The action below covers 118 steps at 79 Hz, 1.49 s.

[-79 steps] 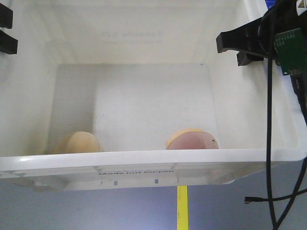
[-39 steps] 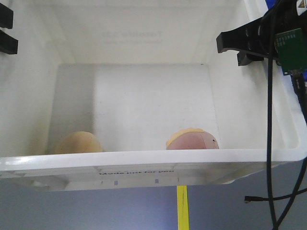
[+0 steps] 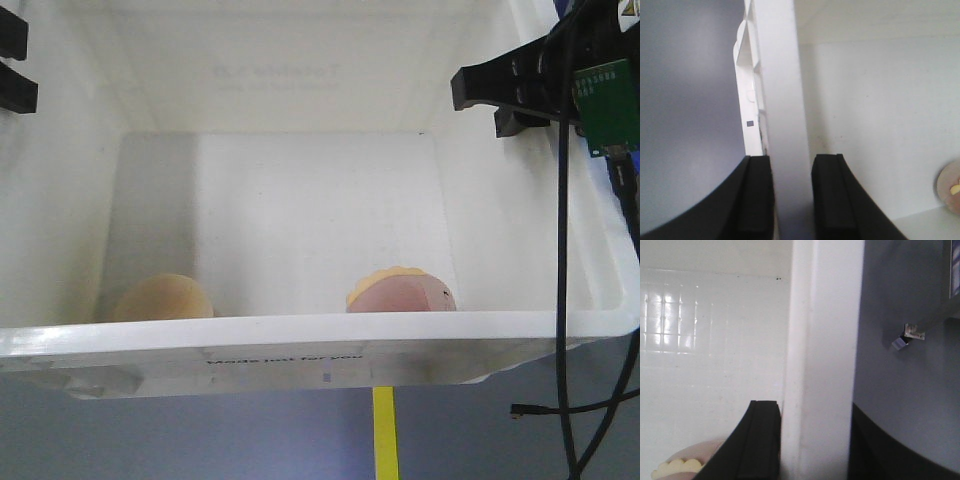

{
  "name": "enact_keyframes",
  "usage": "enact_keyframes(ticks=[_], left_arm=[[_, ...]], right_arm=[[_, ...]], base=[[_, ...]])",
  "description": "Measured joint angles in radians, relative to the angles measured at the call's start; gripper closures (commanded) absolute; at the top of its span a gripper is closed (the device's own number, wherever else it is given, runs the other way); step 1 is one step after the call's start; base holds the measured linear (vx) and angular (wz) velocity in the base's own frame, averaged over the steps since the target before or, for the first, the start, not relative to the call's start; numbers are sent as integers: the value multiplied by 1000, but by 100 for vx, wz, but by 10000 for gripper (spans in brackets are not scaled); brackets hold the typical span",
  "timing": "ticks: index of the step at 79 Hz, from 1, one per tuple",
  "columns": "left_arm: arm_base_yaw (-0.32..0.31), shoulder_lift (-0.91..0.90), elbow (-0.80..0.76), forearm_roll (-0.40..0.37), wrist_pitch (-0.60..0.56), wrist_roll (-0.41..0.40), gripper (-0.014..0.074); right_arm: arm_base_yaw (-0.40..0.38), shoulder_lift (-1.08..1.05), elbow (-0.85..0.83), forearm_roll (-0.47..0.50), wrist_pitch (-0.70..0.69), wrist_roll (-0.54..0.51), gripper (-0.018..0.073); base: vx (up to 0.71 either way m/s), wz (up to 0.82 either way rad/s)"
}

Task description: Place moving items into box and shelve

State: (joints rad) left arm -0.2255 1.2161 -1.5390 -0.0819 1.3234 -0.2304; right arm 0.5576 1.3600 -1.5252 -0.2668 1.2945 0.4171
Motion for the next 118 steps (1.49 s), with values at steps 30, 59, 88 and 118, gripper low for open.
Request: enact_keyframes(ticks=[30,59,88,118], left_arm=[[0,0,0,0,0,0,603],[0,0,0,1,0,0,603],[0,0,0,0,0,0,603],[0,0,0,0,0,0,603]], right_arm=[[0,0,0,0,0,0,566],[0,0,0,1,0,0,566],[0,0,0,0,0,0,566],[0,0,0,0,0,0,566]], base=[[58,0],[59,-6],[58,-5],[58,2]])
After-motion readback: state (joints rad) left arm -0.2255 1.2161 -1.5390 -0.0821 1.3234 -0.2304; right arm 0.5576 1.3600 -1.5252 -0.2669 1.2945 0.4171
